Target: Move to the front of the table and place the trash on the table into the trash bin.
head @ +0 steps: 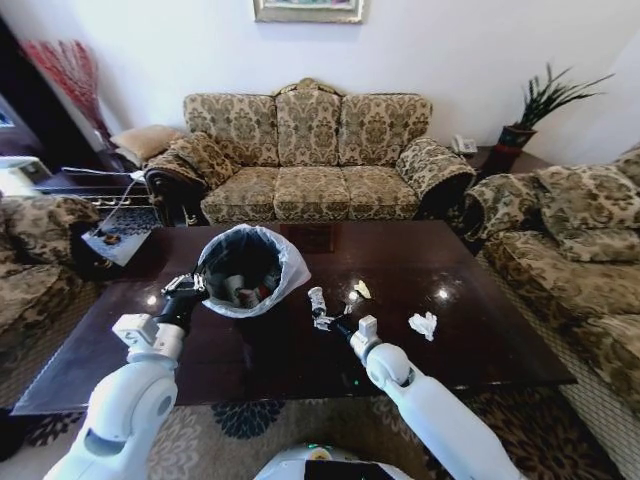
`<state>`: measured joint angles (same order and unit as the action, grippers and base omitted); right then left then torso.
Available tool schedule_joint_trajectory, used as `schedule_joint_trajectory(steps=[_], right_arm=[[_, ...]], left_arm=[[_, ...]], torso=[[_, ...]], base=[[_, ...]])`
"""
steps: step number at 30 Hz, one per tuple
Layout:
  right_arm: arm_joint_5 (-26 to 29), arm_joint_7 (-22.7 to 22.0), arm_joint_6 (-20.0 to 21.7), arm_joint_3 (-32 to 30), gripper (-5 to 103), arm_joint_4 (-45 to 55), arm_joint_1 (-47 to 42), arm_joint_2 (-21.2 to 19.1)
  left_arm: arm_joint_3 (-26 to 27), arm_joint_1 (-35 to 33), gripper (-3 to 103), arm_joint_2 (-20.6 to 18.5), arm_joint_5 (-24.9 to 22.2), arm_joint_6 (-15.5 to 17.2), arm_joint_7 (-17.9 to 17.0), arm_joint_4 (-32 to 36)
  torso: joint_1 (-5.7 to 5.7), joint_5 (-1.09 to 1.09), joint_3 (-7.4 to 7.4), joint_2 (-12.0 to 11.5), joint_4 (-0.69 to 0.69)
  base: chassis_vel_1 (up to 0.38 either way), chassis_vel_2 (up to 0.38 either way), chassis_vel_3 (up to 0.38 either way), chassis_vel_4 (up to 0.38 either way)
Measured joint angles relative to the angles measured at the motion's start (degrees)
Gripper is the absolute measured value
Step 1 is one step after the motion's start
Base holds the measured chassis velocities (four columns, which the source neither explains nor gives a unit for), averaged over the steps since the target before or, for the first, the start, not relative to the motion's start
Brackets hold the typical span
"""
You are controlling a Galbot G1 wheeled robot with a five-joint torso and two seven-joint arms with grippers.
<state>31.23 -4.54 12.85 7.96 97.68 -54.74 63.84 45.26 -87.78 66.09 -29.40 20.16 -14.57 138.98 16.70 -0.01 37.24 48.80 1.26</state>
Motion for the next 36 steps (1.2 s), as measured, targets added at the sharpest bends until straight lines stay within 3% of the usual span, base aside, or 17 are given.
schedule_joint_trajectory(steps=[6, 15, 17, 20, 29, 36], right_arm=[[-0.9, 0.9, -0.3, -0.2, 102, -3.0, 0.5, 1.7], [-3.7, 2.6, -1.6, -0.2, 66, -8.4, 1.8, 5.4], [-4.0, 2.6, -1.7, -0.2, 66, -8.9, 1.9, 5.6], [-4.9, 2.8, -2.4, -0.3, 52, -9.7, 1.9, 5.9], [-5.8, 2.4, -2.8, -1.4, 49, -8.9, 1.6, 6.1], [-6.6, -0.5, -4.1, -5.4, 47, 5.7, 0.8, 1.2]], left_arm=[[0.0, -0.8, 3, 0.1, 0.3, -0.1, 0.3, 0.2], [0.2, -1.4, 3, 0.2, 0.4, -0.4, 0.5, 0.6], [0.2, -1.4, 3, 0.3, 0.4, -0.4, 0.7, 0.7], [0.2, -1.5, 3, 0.3, 0.3, -0.4, 1.1, 1.0], [-0.1, -1.0, 3, 0.1, 0.2, -0.5, 1.3, 1.0], [-0.2, -0.5, 3, -0.8, 0.0, -0.5, 1.4, 0.2]], torso=[[0.0, 0.0, 0.0, 0.0, -0.03], [0.0, 0.0, 0.0, 0.0, 0.0], [0.0, 0.0, 0.0, 0.0, 0.0], [0.0, 0.0, 0.0, 0.0, -0.01], [0.0, 0.01, 0.0, 0.0, 0.0], [0.0, 0.01, 0.0, 0.0, -0.02]], base=[[0.0, 0.0, 0.0, 0.0], [0.0, 0.0, 0.0, 0.0], [0.0, 0.0, 0.0, 0.0], [0.0, 0.0, 0.0, 0.0], [0.0, 0.0, 0.0, 0.0], [0.0, 0.0, 0.0, 0.0]])
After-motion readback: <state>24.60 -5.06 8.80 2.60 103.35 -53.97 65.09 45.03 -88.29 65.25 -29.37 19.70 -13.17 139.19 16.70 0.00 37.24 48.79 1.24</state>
